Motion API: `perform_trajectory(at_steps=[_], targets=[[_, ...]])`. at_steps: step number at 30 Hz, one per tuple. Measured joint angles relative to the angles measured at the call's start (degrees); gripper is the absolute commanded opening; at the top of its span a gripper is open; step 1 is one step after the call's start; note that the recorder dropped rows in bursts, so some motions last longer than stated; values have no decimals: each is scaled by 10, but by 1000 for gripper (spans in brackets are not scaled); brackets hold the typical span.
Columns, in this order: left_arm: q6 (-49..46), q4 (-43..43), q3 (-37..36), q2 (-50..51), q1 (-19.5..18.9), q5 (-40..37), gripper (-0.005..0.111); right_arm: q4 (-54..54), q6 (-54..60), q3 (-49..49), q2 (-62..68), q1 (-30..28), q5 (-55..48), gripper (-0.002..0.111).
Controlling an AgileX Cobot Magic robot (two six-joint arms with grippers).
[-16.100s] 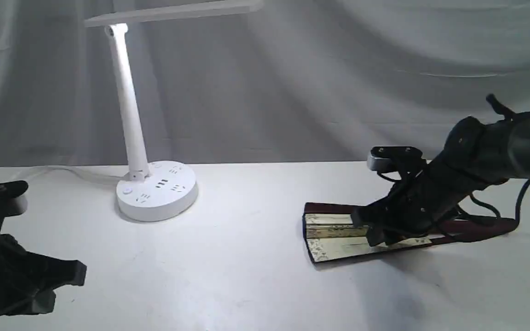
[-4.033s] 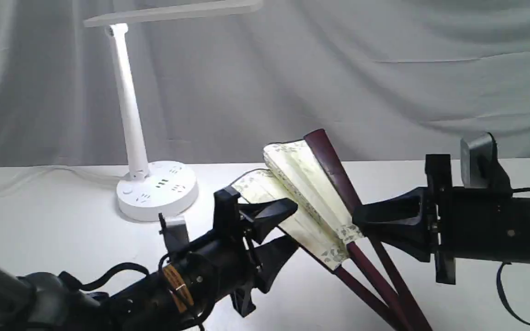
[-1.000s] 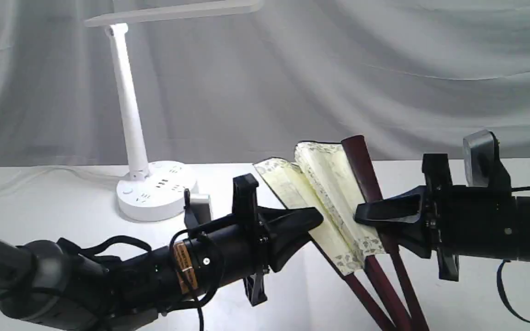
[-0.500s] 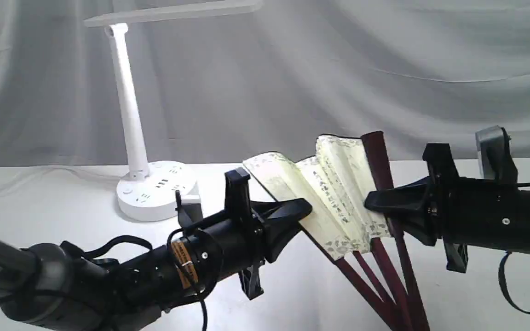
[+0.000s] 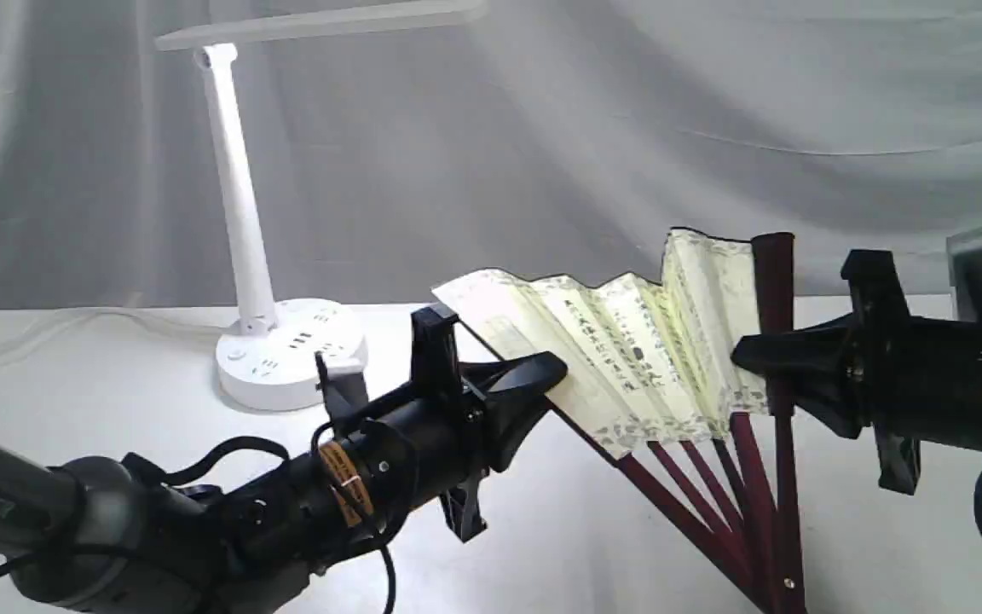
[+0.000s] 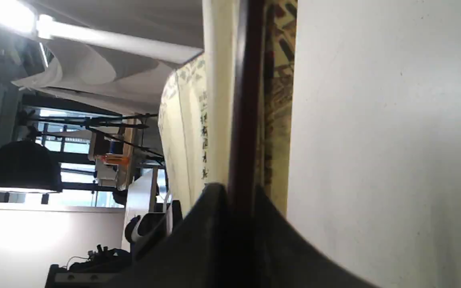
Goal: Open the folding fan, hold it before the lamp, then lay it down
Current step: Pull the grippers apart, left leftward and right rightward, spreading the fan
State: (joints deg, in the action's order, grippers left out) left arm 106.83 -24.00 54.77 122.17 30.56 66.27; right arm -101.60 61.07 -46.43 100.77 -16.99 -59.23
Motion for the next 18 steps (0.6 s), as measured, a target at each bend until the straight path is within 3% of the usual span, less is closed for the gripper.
perform_trajectory(at_steps=[8, 18], targets=[[-41, 43, 0, 0, 2, 1, 0, 0, -1, 0, 0, -26, -9, 0], [-97, 163, 0, 0, 29, 1, 0, 0, -6, 0, 0, -70, -24, 0]])
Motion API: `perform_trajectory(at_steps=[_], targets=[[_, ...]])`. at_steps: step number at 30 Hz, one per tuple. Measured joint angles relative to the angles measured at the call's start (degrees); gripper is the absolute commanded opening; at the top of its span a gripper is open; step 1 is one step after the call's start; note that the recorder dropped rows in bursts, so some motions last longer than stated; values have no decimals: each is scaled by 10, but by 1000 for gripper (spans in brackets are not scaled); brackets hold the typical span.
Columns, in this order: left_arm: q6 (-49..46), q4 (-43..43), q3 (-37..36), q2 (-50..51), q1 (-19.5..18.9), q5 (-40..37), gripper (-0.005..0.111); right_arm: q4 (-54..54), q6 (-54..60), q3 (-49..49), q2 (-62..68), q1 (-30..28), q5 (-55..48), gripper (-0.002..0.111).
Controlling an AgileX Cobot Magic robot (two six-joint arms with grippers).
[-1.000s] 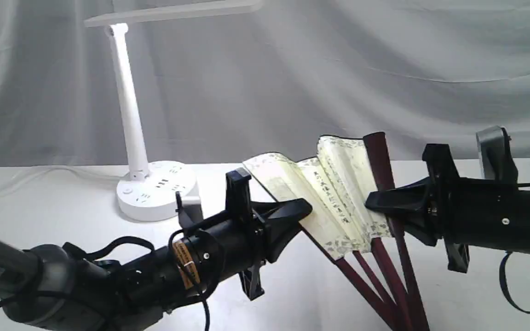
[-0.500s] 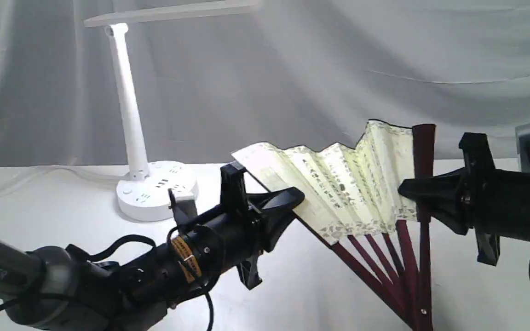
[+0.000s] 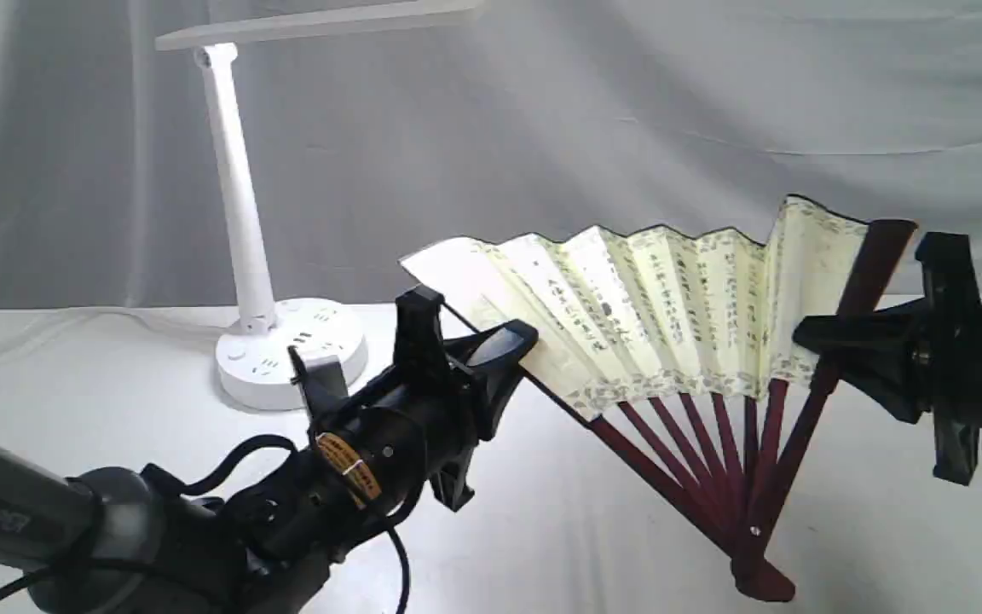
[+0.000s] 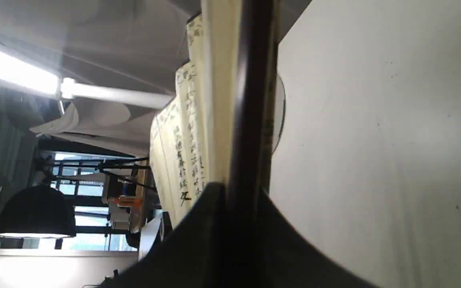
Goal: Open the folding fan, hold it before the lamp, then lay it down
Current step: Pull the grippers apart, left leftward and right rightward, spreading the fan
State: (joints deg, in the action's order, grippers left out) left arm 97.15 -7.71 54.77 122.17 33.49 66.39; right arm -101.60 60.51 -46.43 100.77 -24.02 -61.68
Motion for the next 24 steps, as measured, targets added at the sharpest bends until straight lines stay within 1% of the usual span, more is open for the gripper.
perform_trajectory(at_steps=[7, 12, 19, 24], targets=[[-33, 77, 0, 0, 12, 0, 0, 0, -7, 0, 0, -40, -28, 0], [-52, 132, 0, 0, 12, 0, 0, 1, -7, 0, 0, -66, -58, 0], [-65, 181, 0, 0, 12, 1, 0, 1, -15, 0, 0, -70, -68, 0], [-82, 197, 0, 0, 12, 4, 0, 6, -31, 1, 0, -70, -68, 0]])
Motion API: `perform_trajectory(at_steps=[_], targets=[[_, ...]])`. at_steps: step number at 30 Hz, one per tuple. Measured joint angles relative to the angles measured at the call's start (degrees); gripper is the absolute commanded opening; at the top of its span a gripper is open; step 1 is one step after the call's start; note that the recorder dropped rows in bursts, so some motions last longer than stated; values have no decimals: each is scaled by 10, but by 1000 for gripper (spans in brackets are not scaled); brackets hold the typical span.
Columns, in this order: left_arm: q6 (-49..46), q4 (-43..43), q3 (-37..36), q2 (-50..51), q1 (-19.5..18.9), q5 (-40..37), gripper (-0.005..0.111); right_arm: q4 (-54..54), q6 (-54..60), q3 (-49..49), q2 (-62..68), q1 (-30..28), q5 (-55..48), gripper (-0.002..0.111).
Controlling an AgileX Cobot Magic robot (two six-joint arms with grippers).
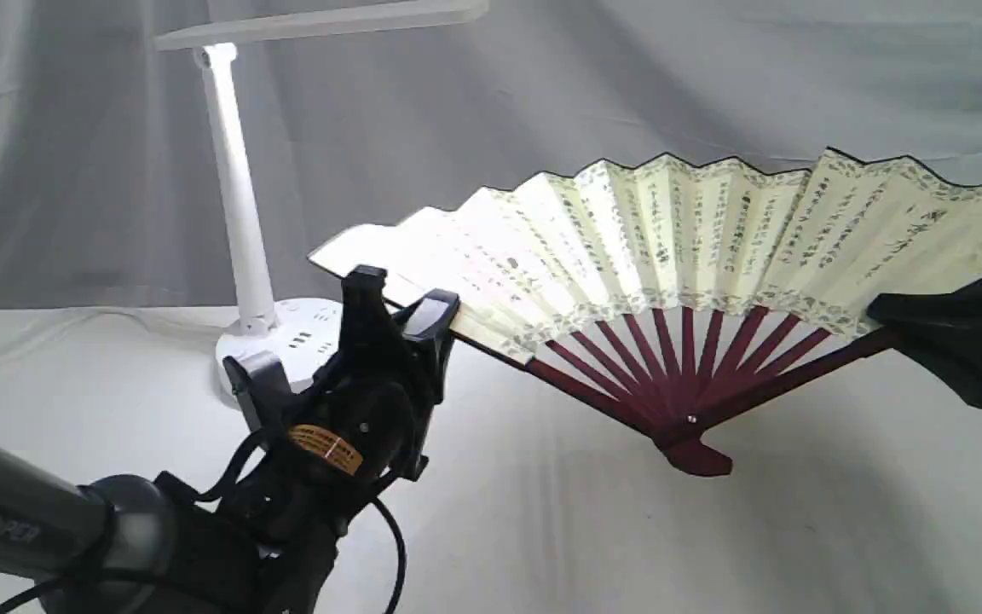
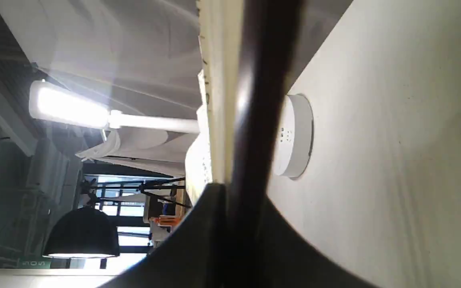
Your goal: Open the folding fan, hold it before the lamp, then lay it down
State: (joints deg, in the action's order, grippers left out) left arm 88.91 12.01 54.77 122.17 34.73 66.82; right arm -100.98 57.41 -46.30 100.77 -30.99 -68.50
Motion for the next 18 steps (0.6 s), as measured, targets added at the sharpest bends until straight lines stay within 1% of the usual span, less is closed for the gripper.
perform_trajectory(at_steps=[4, 9, 18], targets=[[-5, 18, 0, 0, 0, 1, 0, -4, -6, 24, 0, 0, -1, 0], [-41, 21, 0, 0, 0, 1, 0, -6, -1, 61, 0, 0, -6, 0], [-55, 27, 0, 0, 0, -8, 0, -7, 21, 97, -1, 0, -16, 0]])
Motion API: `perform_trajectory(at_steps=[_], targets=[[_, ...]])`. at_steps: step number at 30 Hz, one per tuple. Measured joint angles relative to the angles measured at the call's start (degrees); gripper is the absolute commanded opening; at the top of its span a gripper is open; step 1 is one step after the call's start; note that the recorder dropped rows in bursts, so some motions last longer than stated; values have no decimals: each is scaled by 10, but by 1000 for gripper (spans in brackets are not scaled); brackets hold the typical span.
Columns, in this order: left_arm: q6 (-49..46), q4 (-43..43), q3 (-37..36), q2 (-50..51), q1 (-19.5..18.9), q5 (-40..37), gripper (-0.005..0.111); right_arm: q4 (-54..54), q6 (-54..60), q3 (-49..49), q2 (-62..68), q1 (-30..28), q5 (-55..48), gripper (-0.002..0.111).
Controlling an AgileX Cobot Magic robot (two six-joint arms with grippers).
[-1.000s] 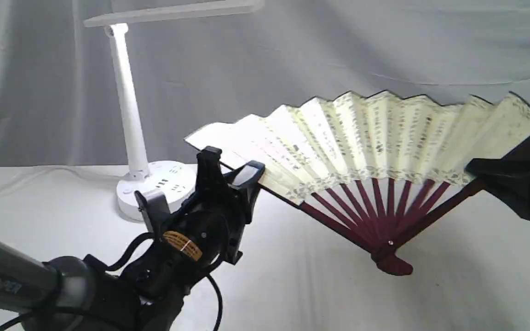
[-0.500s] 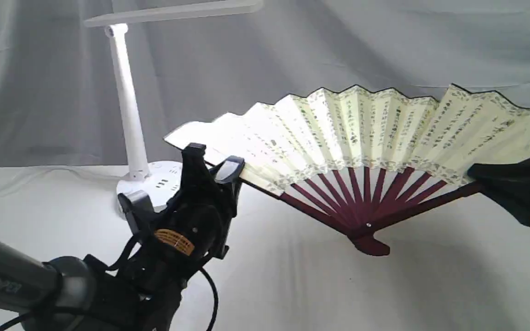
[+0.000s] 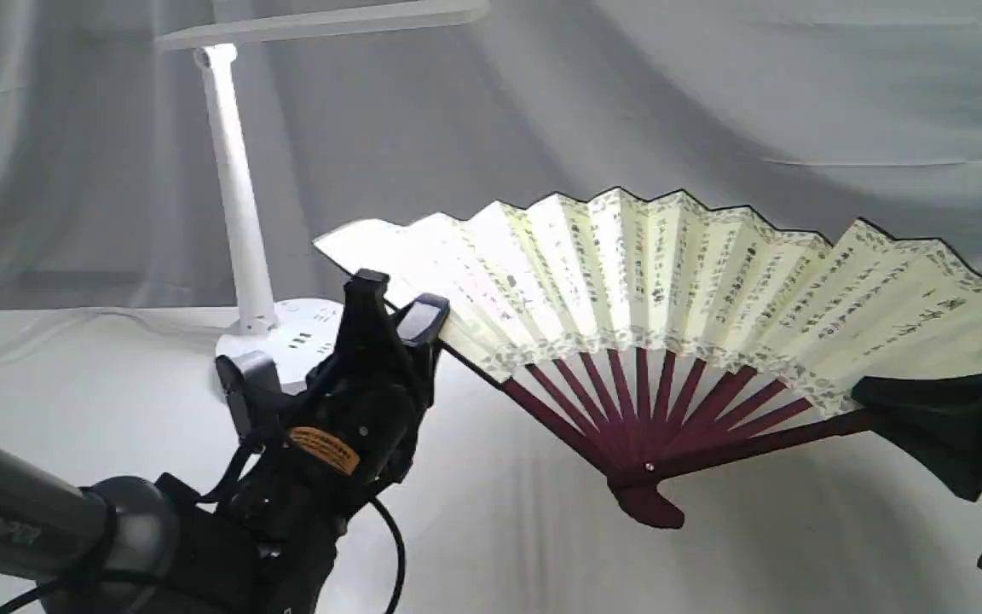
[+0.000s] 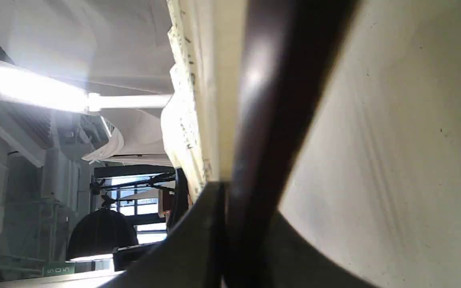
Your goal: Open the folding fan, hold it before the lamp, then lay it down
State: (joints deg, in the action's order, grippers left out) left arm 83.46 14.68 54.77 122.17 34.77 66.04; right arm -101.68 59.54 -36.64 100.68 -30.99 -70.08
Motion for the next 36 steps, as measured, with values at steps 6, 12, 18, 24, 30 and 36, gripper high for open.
perform_trajectory(at_steps=[6, 12, 18, 24, 30, 36], targets=[[0, 6, 0, 0, 2, 0, 0, 0, 10, 1, 0, 0, -2, 0], [0, 17, 0, 0, 2, 0, 0, 0, 10, 1, 0, 0, -2, 0], [0, 31, 0, 0, 3, -2, 0, 0, 12, 1, 0, 0, -2, 0], [5, 37, -1, 0, 3, -2, 0, 0, 12, 1, 0, 0, -2, 0], [5, 48, -1, -4, 4, -4, 0, 0, 12, 1, 0, 0, -9, 0], [-21, 68, -3, -32, 6, -13, 0, 0, 12, 1, -1, 0, -28, 0]])
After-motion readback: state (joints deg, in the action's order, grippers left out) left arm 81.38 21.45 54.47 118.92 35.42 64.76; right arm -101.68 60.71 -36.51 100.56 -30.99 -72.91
